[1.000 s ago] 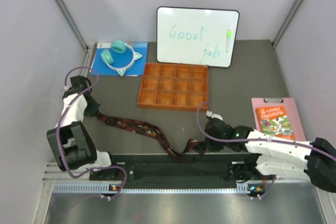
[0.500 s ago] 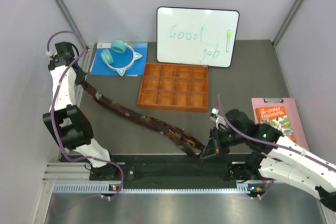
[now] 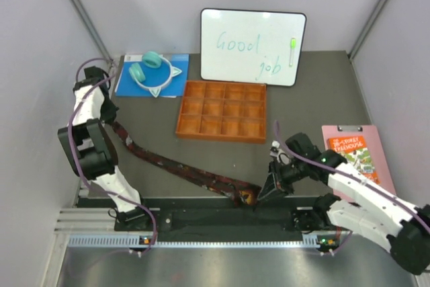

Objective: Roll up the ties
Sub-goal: Flatten out the tie at the center of the board.

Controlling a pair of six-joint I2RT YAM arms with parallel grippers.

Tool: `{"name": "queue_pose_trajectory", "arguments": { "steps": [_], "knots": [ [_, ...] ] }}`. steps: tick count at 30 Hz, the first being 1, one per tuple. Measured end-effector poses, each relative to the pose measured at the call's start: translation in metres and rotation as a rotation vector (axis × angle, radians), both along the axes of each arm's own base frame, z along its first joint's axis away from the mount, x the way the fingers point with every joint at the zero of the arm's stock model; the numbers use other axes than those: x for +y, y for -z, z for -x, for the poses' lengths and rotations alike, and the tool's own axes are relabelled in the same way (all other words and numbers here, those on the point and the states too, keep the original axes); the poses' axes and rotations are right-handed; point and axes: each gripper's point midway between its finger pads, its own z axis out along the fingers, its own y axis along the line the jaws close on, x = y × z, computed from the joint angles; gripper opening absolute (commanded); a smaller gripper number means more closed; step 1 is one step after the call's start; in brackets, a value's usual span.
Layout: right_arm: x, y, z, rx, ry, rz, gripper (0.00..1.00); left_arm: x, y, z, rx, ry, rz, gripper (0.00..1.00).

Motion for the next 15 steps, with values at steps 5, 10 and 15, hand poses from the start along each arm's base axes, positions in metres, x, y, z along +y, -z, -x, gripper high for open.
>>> {"name": "queue_pose_trajectory", "arguments": {
  "steps": [5,10,15],
  "knots": [
    [-0.008,0.023,-0.056,0.004,0.163,0.098,0.58,-0.01,0.031,0.016,0.052,-0.008,0.047,0.0],
    [-0.012,0.016,-0.114,-0.169,0.213,0.225,0.59,-0.018,0.04,0.028,0.047,-0.007,0.062,0.0],
    [0.001,-0.002,-0.12,-0.374,0.113,0.309,0.56,-0.027,0.031,0.052,0.004,-0.005,0.053,0.0]
  ]
}}
